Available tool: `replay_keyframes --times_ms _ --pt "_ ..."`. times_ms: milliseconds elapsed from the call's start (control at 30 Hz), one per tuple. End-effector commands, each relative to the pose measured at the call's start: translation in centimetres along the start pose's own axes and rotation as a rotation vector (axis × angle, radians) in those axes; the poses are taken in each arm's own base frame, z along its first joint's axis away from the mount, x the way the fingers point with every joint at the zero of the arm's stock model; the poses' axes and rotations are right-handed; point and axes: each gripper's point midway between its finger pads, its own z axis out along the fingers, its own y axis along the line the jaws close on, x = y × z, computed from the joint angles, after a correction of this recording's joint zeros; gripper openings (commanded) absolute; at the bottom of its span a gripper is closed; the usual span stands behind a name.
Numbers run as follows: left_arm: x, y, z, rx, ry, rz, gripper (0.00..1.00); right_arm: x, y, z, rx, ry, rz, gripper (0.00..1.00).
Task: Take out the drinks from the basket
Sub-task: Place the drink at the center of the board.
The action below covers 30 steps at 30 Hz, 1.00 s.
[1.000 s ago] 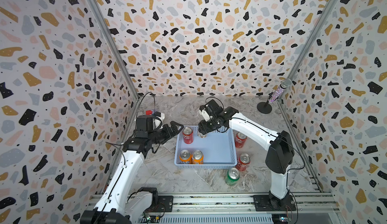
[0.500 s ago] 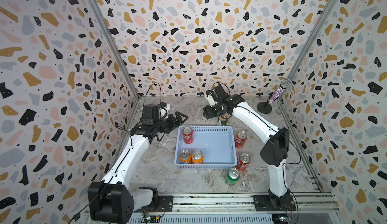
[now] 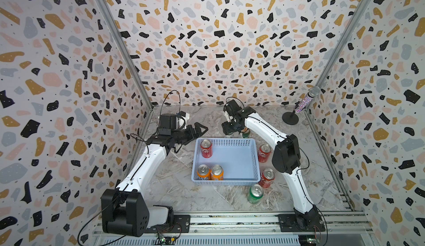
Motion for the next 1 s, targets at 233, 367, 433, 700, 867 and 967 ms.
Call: replay_keyframes --times_ms 233,367,433,700,867,967 --pt "-1.1 -1.5 -0.9 0.04 -0.052 0.064 1.0 -1.4 -0.2 -1.3 0.006 -0.071 0.034 0.26" --pt "-1.1 -1.4 -0.8 0.041 -0.048 0.057 1.0 -0.9 -0.2 -0.6 0.008 -0.053 0.037 0.29" --pt "-1.2 -1.4 -0.9 0.042 -0.051 0.056 1.0 -0.4 -0.4 -0.2 0.015 -0.041 0.045 0.31" --pt "-1.3 -1.3 -1.0 0.04 -0.054 0.049 1.0 0.3 -0.4 0.4 0.008 -0.026 0.055 0.49" --pt "-1.2 -1.1 -0.9 0.036 -0.053 0.042 1.0 0.4 -0.6 0.1 0.017 -0.025 0.043 0.62" --pt "-1.2 -0.9 -0.9 0.032 -0.054 0.038 1.0 0.5 -0.6 -0.1 0.019 -0.024 0.036 0.65"
